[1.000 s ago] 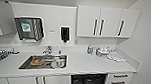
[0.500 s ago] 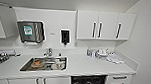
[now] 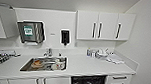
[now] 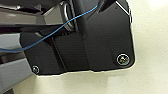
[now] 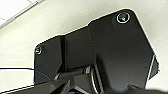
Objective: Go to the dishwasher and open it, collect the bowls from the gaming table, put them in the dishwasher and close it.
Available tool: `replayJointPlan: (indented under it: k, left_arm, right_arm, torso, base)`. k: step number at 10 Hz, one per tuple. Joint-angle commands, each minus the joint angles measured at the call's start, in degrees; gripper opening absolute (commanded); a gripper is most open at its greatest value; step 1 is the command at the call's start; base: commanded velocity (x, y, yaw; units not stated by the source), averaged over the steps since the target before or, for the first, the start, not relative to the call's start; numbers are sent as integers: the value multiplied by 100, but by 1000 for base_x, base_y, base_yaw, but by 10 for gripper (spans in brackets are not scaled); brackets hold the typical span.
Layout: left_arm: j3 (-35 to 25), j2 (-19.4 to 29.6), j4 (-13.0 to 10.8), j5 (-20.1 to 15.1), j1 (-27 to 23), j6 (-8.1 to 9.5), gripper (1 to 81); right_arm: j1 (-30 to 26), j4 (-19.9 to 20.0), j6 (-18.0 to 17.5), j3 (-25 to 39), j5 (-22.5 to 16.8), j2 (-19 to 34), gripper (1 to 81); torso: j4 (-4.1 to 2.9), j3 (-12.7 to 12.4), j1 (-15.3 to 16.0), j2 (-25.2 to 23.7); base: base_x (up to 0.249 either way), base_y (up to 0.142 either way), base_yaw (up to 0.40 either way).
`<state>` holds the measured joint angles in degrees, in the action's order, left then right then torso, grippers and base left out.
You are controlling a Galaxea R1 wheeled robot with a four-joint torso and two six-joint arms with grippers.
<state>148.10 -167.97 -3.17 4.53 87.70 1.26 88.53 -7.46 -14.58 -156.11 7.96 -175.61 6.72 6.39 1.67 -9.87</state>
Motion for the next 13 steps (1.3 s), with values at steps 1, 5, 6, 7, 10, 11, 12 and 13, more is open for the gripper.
replayJointPlan:
  k: [1,5,6,7,10,11,12,13]
  left_arm:
    - [-18,18,18,-278,-292,-46,811]
    - [-18,44,18,-408,-292,-64,811]
    - [-1,62,18,-436,-292,-64,811]
    - [61,44,18,-436,-292,-73,811]
    - [184,-26,18,-445,-292,-73,811]
    - [184,-26,18,-445,-292,-73,811]
    - [184,-26,18,-445,-292,-73,811]
    - [184,-26,18,-445,-292,-73,811]
  right_arm:
    - [-357,-19,-10,3,-242,-39,811]
    - [-358,-19,-10,29,-242,-56,811]
    - [-357,-19,-10,29,-242,-56,811]
    - [-366,-19,-1,29,-242,-56,811]
    - [-357,-19,8,21,-242,-56,811]
    - [-348,-19,17,12,-242,-56,811]
    - [-348,-19,17,12,-242,-56,811]
    - [-366,-19,17,3,-242,-56,811]
  torso:
    - [0,0,0,2]
    - [0,-2,-2,2]
    - [0,-2,-2,2]
    - [0,-2,-4,0]
    - [0,-2,-4,2]
    - [0,-2,-6,0]
    - [0,-2,-4,2]
    - [0,-2,-4,2]
  base:
    - [0,0,0]
    - [0,0,22]
    - [0,0,104]
    - [0,0,140]
    - [0,0,294]
    - [0,0,343]
    - [0,0,348]
    - [0,0,350]
